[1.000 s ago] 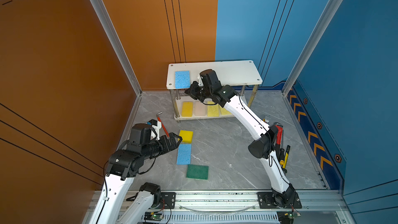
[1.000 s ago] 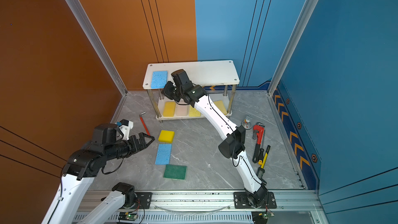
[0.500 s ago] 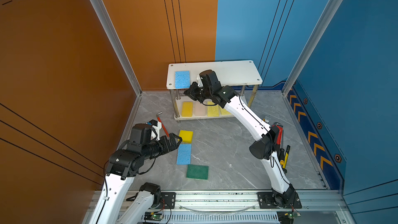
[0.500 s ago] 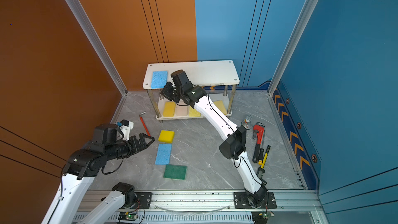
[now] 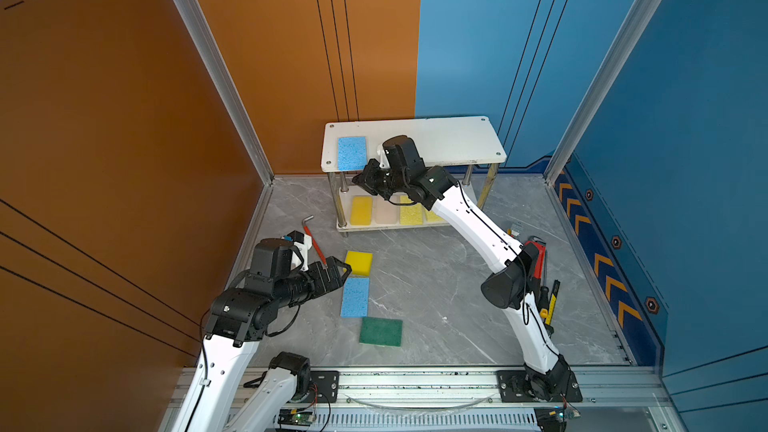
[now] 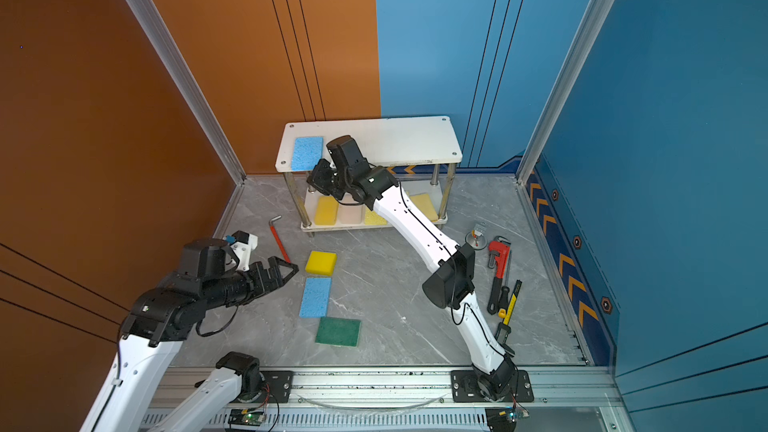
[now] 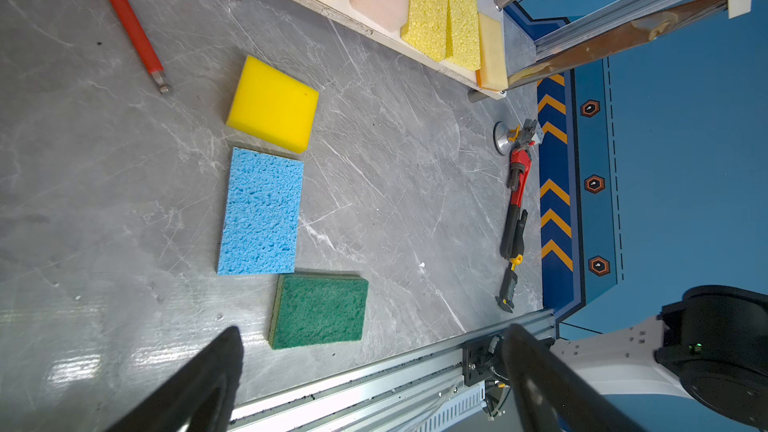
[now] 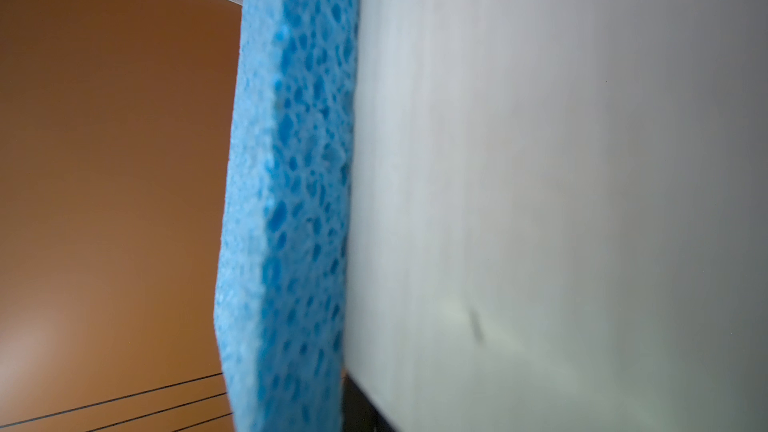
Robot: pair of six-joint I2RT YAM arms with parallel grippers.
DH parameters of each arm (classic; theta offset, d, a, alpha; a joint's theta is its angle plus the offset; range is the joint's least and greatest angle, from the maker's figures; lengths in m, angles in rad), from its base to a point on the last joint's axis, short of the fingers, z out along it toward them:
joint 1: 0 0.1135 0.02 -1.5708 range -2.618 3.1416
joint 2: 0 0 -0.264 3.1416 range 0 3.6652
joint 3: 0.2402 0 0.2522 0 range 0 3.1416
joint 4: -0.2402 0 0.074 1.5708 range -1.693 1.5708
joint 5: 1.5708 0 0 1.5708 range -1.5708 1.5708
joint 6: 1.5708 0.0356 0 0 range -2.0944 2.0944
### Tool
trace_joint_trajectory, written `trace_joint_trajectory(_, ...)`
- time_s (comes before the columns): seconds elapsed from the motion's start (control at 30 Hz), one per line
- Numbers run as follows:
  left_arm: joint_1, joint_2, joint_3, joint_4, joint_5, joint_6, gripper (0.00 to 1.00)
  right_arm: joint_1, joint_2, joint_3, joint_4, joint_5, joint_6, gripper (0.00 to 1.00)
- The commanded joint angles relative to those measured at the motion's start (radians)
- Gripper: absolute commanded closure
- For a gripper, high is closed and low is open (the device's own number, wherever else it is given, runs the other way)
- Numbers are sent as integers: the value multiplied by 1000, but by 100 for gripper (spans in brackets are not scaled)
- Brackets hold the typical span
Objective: Place and organize the cleaning sponges onto the shelf
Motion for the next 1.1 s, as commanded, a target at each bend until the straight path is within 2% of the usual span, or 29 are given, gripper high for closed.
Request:
trace_joint_trajectory(0.0,-2,4,5,-19,-20,24,2,7,-58,27,-11,34,-11,100)
trace_joint_trajectory(0.47,4,4,6,-19,-22,24,2,10,-77,34,21,45,-13,100)
trace_joint_trajectory(1.07,10,-5,5,-42,-18,30,2,0,-13,64,111,45,31,100)
